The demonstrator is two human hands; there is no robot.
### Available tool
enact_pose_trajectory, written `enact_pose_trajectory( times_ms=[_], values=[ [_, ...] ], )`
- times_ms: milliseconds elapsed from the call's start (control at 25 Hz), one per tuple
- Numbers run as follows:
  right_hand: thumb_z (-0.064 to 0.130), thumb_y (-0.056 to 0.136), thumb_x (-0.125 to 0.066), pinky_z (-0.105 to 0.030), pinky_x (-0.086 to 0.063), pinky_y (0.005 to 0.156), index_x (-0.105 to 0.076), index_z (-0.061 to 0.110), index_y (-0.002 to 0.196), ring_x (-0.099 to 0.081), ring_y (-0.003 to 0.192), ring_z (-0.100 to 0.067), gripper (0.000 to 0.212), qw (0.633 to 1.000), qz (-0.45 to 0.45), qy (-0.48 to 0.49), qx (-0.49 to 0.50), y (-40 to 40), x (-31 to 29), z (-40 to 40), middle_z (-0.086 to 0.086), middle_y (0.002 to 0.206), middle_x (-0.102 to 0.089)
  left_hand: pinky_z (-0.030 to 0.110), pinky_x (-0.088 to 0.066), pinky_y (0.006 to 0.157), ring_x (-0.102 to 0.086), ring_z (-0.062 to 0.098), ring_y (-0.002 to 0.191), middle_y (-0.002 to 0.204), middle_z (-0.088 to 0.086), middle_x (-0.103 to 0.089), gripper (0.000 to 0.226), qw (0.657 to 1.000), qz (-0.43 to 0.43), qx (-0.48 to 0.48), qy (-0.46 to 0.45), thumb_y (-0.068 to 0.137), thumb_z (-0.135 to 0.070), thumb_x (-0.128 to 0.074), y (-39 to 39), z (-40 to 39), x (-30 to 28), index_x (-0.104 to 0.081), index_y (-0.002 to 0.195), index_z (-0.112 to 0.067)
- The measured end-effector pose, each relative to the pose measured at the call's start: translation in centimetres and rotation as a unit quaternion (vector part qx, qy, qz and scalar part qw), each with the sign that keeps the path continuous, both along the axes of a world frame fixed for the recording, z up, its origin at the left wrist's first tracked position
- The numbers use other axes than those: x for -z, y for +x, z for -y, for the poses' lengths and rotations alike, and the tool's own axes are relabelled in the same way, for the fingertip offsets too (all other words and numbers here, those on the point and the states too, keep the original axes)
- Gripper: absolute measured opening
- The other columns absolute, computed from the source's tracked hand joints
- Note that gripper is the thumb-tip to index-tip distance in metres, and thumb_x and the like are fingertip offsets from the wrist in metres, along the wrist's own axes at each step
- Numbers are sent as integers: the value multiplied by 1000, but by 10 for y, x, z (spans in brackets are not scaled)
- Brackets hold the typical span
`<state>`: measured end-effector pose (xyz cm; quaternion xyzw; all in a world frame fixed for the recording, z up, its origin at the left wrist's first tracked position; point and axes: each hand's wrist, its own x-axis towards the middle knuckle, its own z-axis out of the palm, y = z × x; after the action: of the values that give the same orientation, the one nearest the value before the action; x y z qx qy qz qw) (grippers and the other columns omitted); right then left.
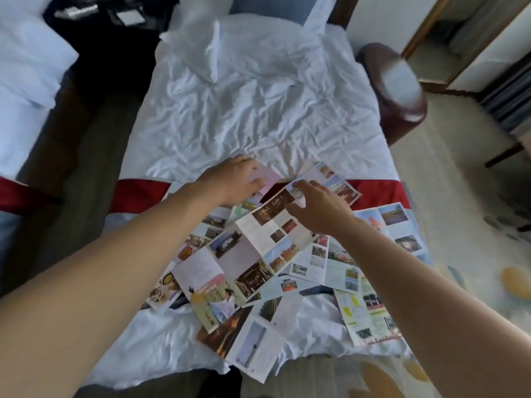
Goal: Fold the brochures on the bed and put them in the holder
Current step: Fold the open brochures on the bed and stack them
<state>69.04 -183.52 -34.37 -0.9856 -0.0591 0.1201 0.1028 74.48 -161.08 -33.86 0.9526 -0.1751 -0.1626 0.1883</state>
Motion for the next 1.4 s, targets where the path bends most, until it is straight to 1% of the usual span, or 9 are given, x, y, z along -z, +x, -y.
enact_pose_trajectory(
  times_ms=[200,360,600,800,880,1080,1160,1280,1400],
  values=[
    [51,95,-53,-38,-48,84,-39,28,146,-55,120,-25,58,998,-59,10,-34,44,60,-25,-2,139,-51,38,-41,87,-47,26,126,145,4,-43,54,999,-45,-14,0,98,-55,-42,24,-17,69,-45,139,-19],
    [47,96,-54,-34,-46,78,-41,25,146,-56,115,-23,56,992,-94,16,-78,67,111,-41,-2,134,-53,41,-43,90,-49,24,127,148,0,-41,56,996,-82,-48,6,98,-56,-41,24,-33,123,-42,142,-22],
    [45,96,-53,-42,-51,91,-42,26,145,-54,124,-27,53,977,-137,-3,-161,82,194,-69,-3,145,-49,43,-46,92,-49,25,124,142,0,-44,53,982,-146,-114,31,94,-49,-52,6,-66,215,-46,139,-21],
    [39,97,-53,-49,-32,111,-40,29,146,-38,139,-26,51,965,-131,-48,-224,82,256,-90,-1,152,-44,40,-46,76,-53,29,114,125,6,-53,44,967,-192,-116,121,93,-43,-57,-23,-80,280,-50,127,-17],
    [34,97,-53,-48,-29,113,-40,27,146,-34,142,-26,51,962,-124,-57,-237,82,274,-97,-1,153,-41,35,-41,69,-58,29,107,119,6,-57,40,959,-197,-126,163,90,-40,-60,-38,-88,296,-50,121,-16],
    [17,93,-56,-41,-39,99,-55,22,128,-46,119,-27,35,969,-110,-57,-214,74,290,-102,-4,129,-53,33,-38,62,-50,23,81,102,3,-58,24,951,-217,-152,160,88,-28,-62,-58,-102,309,-50,107,-19],
    [10,90,-60,-41,-43,93,-60,22,117,-48,112,-24,29,973,-117,-33,-198,70,289,-101,-2,118,-55,34,-40,63,-48,20,82,102,0,-52,14,952,-218,-168,135,90,-26,-61,-59,-104,309,-52,100,-21],
    [4,86,-60,-39,-47,83,-64,22,107,-49,108,-22,27,980,-118,5,-162,70,283,-101,1,110,-58,33,-44,65,-54,19,91,111,-2,-54,24,946,-259,-164,106,89,-32,-62,-58,-100,306,-53,109,-22],
    [5,87,-59,-33,-41,73,-64,22,104,-49,106,-20,24,982,-113,27,-147,71,278,-101,2,109,-57,29,-47,59,-60,15,81,99,-1,-63,21,940,-291,-157,88,89,-32,-61,-58,-94,301,-58,105,-18]
  ],
)
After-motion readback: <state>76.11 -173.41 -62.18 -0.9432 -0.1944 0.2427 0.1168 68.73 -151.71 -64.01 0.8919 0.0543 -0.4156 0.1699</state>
